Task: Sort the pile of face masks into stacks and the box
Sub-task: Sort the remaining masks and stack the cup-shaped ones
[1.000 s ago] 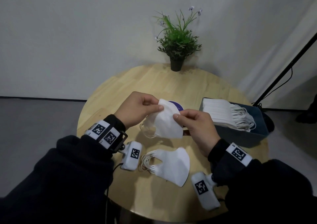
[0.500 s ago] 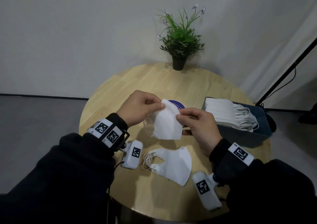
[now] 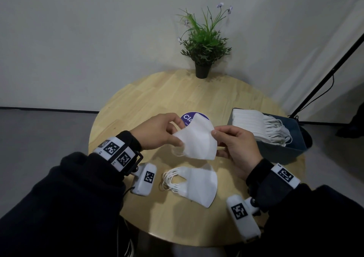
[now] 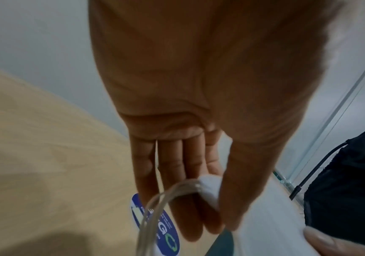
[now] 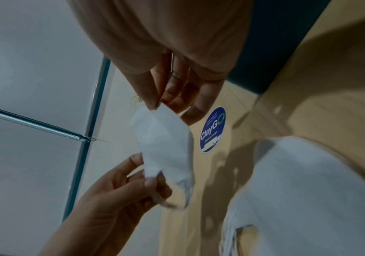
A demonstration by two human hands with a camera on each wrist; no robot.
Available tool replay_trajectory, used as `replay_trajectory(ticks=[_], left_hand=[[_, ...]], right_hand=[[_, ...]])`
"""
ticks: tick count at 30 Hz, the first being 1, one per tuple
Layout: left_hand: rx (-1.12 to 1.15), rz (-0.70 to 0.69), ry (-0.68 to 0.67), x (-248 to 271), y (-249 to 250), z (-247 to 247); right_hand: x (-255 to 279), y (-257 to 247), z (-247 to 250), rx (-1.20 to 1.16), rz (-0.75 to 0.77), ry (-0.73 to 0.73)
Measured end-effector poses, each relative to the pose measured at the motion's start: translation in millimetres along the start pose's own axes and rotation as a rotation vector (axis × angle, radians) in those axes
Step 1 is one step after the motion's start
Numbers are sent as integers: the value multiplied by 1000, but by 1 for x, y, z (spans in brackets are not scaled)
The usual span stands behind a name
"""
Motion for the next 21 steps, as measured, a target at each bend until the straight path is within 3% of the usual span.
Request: replay_trajectory(ticks=[6, 11, 21], left_hand=[[74, 161, -11, 14, -32, -12], [-52, 258, -78, 21, -53, -44], [-155, 294, -79, 14, -63, -54]], right_hand=[[17, 41, 15, 120, -130, -73], [27, 87, 20, 258, -211, -77], [30, 102, 28, 485, -233, -70]])
Point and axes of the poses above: each hand's wrist, its own x-axis away from the middle knuckle, its own z-axis out of the back of the hand, y = z × x, the point moved 9 cm from there along -x, towards the middle knuckle, and after that the axes turned 9 degrees about x, right-handed, at the moved point
